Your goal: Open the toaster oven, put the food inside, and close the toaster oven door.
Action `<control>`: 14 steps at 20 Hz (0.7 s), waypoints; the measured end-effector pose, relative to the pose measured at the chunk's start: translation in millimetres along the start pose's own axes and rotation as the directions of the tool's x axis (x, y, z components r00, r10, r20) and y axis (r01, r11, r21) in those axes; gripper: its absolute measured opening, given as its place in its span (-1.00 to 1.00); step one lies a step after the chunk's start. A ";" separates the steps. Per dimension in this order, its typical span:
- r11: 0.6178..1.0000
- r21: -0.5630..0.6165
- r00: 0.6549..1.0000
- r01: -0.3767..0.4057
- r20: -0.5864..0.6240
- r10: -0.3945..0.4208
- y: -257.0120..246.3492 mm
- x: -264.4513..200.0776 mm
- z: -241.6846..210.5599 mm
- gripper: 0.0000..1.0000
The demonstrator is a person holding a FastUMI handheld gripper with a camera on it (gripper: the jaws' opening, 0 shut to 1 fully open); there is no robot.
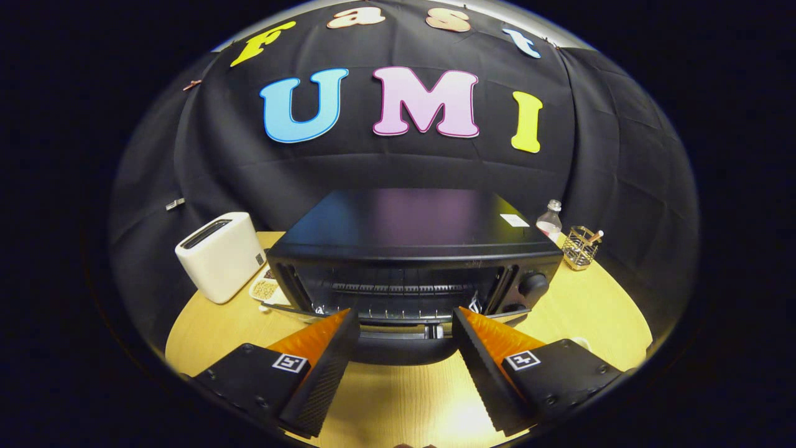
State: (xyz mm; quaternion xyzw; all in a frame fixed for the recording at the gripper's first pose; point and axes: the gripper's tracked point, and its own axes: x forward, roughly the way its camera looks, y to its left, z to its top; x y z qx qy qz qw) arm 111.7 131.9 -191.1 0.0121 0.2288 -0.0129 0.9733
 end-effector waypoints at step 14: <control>0.990 -0.001 0.963 -0.142 -0.233 0.138 -29.0 -40.7 -106.2 0.96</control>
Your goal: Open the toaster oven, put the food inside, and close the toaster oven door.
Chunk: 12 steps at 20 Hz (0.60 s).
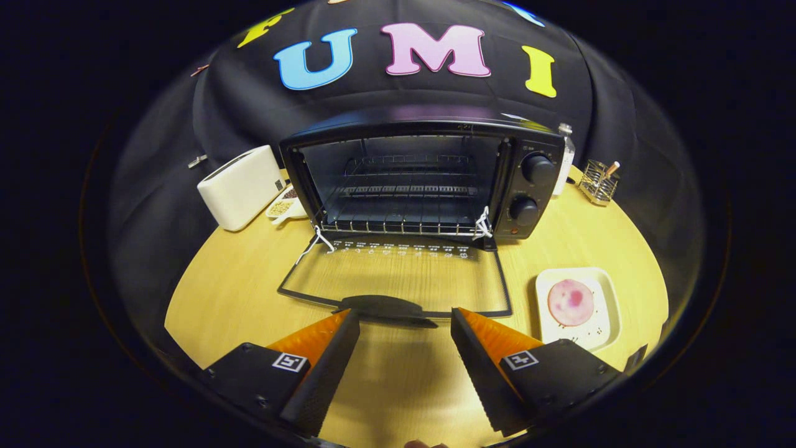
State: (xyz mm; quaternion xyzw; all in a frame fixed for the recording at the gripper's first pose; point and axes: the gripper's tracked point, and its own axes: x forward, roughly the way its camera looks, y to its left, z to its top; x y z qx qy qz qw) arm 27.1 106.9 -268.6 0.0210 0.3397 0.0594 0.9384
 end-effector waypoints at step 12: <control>0.999 -0.038 0.999 -0.033 0.024 0.034 -170.5 -81.2 46.9 0.96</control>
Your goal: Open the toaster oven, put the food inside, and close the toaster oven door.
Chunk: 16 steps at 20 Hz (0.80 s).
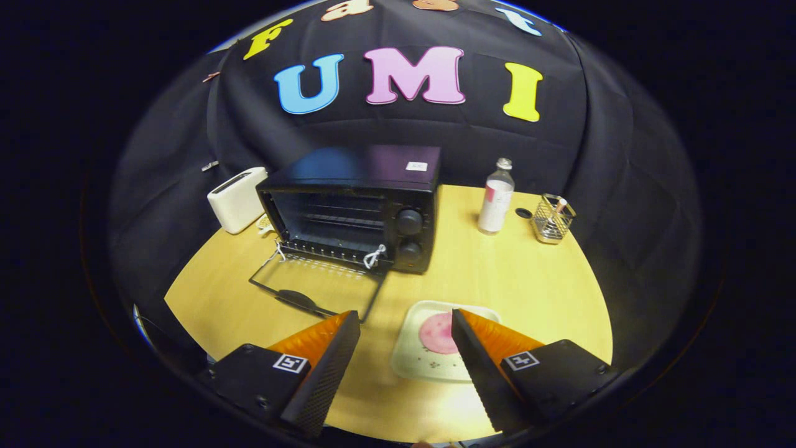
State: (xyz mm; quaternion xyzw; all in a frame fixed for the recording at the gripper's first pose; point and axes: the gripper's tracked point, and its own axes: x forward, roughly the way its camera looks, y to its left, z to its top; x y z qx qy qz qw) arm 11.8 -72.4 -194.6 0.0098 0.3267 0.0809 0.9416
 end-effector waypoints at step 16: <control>0.954 0.277 0.936 0.114 -0.353 -0.009 -112.5 66.6 -122.6 1.00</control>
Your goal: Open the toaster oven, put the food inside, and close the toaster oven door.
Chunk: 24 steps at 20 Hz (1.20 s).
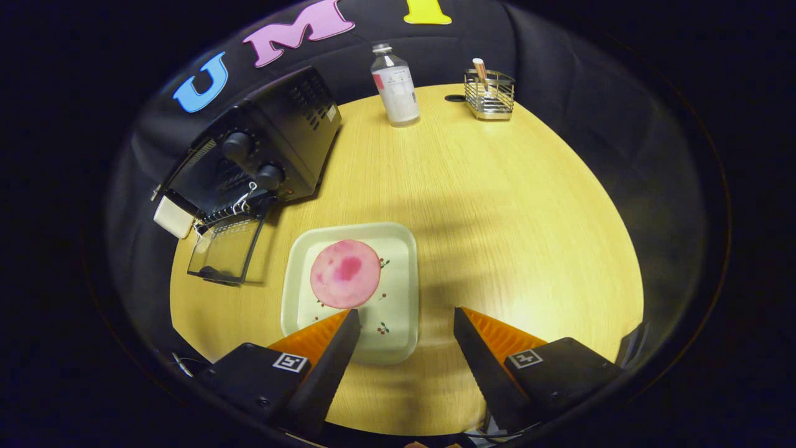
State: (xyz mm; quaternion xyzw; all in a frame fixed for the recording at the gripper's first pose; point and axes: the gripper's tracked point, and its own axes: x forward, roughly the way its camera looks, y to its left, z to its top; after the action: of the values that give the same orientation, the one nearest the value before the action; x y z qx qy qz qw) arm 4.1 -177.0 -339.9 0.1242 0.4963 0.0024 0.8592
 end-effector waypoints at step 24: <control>0.990 -0.110 0.994 0.094 -0.038 -0.098 5.2 19.0 -7.4 -0.75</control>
State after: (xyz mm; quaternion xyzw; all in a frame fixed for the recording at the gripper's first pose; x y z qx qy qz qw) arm 8.1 -168.0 -358.5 0.0534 0.5195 -0.0094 0.8527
